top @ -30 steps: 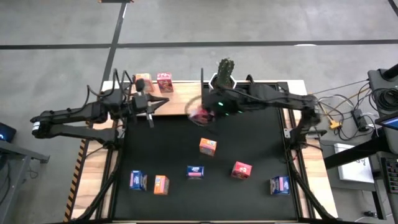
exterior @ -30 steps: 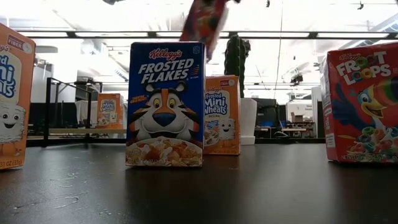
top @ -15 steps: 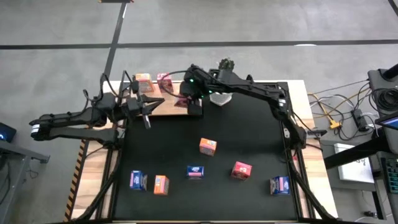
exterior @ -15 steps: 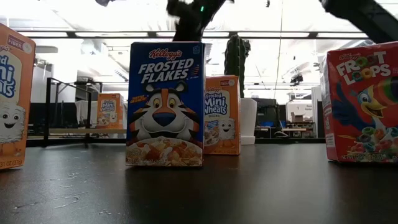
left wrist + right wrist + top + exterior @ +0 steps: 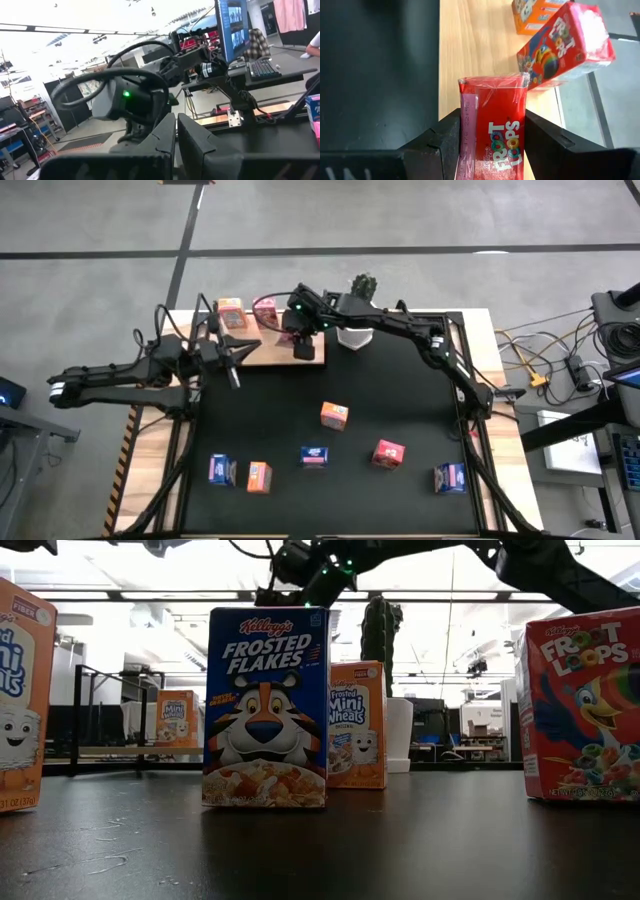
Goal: Stack cereal on shelf
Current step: Put the top red cereal box on the shelf and align it with the other red cereal box
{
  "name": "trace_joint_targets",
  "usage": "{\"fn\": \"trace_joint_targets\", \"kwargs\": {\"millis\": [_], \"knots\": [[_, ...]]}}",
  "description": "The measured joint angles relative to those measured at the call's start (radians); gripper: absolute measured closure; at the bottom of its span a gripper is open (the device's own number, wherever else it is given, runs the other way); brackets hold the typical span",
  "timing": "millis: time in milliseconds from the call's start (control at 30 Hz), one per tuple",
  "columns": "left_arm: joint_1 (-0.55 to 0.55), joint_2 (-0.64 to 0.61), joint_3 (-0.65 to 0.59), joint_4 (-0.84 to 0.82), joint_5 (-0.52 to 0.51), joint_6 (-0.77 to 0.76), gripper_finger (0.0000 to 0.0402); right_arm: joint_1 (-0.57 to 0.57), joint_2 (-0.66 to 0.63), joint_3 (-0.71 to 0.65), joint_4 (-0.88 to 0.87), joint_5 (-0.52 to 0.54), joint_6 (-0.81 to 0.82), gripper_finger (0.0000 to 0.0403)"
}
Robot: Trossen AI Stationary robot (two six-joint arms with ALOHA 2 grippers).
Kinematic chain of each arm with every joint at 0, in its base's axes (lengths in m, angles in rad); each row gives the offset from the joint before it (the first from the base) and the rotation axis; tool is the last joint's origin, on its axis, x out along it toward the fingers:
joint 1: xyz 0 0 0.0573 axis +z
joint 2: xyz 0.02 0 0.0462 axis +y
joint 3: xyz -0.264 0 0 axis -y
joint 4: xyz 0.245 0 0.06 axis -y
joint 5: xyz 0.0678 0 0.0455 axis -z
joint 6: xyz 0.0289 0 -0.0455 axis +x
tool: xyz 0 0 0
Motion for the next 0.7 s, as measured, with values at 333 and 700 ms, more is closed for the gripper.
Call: {"fn": "trace_joint_targets", "kwargs": {"millis": [333, 700], "knots": [[0.000, 0.006, 0.000, 0.011, 0.000, 0.003, 0.0399, -0.027, 0.030, -0.001, 0.017, -0.003, 0.030, 0.0176], [0.000, 0.023, 0.000, 0.007, 0.000, 0.003, 0.0399, -0.024, -0.002, 0.002, 0.006, -0.001, 0.027, 0.0140]]}}
